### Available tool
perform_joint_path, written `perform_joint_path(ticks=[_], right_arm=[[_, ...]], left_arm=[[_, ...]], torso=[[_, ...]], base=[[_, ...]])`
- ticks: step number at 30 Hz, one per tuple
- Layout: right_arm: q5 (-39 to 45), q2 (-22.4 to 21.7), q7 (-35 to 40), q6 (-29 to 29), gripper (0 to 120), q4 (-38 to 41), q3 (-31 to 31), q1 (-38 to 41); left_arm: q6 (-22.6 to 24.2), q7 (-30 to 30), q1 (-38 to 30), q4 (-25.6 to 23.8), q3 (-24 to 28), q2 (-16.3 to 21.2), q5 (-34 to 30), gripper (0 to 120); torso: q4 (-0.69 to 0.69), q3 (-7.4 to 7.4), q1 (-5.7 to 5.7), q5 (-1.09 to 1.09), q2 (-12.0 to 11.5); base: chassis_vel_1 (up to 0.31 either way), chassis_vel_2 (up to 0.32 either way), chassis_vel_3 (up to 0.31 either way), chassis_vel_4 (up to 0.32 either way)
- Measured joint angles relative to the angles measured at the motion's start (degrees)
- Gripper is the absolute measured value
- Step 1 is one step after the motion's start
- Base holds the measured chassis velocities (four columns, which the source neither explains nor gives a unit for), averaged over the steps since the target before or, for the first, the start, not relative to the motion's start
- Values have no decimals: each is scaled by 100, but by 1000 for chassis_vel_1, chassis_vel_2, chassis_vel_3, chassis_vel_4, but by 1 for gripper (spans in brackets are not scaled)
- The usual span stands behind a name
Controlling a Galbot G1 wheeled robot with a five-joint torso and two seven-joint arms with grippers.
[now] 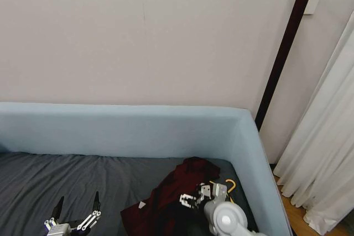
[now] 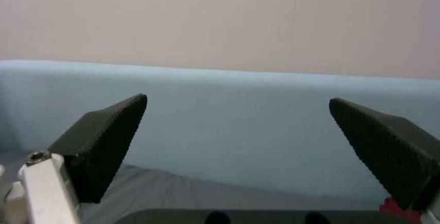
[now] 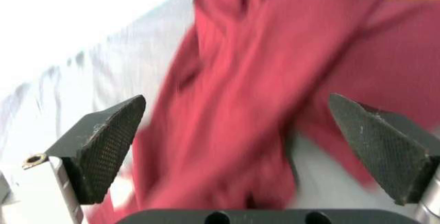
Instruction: Pick up the clothes from the sofa and hang them on the clothes hanger.
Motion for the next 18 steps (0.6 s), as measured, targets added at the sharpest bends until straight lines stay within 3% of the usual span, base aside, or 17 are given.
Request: perform_joint_path(ticks=[2,3,6,18], right_arm=[[-76,530,-183,194,100,-786,528,230],[-76,530,-183,194,100,-786,528,230],[-93,1063,-349,261,100,-1466,1105,392],[-577,1435,-638,298,100,-2161,1478,383]], left_arm=[[2,-12,32,-42,-11,-19,24,100],[2,-12,32,-42,-11,-19,24,100],[3,-19,65,-83,-55,-34,38,100],[4,-40,36,-43,-40,-91,51,100]], torso=[[-1,0,0,0,0],[-1,0,0,0,0],[-1,0,0,0,0],[-2,0,0,-1,0]], base=[[0,0,0,0],[0,0,0,0],[0,0,0,0],[0,0,0,0]])
